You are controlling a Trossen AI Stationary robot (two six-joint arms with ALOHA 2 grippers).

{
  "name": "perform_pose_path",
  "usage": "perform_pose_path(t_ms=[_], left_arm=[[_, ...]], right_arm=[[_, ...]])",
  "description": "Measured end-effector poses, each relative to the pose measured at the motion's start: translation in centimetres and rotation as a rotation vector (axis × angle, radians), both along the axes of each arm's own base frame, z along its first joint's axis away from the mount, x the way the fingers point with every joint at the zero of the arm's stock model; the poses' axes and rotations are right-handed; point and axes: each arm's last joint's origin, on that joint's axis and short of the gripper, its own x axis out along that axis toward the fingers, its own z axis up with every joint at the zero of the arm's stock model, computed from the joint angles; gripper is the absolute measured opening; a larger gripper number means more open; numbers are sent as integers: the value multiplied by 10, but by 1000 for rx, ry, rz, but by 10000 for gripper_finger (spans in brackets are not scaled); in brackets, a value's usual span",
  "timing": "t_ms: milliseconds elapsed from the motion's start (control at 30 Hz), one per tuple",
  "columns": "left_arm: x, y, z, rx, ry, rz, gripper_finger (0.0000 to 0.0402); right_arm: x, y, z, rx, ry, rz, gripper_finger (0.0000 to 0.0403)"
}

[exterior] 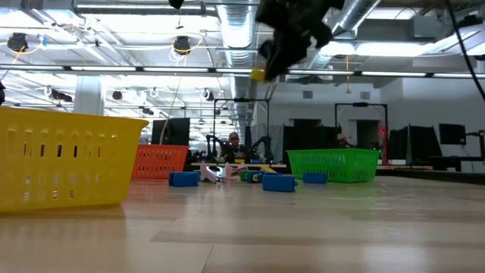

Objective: Pick and place Stapler, Stapler remover, tape
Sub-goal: Put the yellow stapler into the yellow basket

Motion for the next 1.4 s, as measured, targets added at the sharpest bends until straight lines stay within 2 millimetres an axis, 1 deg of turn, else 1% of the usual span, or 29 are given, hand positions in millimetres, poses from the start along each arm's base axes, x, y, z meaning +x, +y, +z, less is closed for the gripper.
perform_pose_path(t_ms=[200,300,433,533,633,733,933,1067,1200,1333,1400], left_arm=[[0,0,1,12,-11,4,199],[1,0,2,13,-18,5,199],[2,1,4,18,-49,5,199],[5,1,2,45,-35,5,199],[10,1,0,103,-26,13,199],[18,3,-7,134,6,27,205],[37,6,-24,156,76,56,246],[49,8,-34,155,98,53,269],[60,9,-44,154,120,50,275],[66,9,-49,188,143,28,274],[66,9,-50,205,144,20,274]], right_arm=[[-23,2,41,-12,-144,-61,62],[-35,4,57,-45,-199,-84,62],[-46,7,72,-95,-254,-119,62],[-51,8,78,-88,-280,-144,62],[-52,8,79,-74,-282,-161,62],[-51,8,78,-60,-278,-175,62],[-46,13,74,-53,-269,-158,62],[-41,16,68,-36,-244,-155,62],[-38,20,66,-29,-242,-142,62],[-32,20,65,-26,-268,-139,62],[-32,20,61,-19,-238,-145,62]])
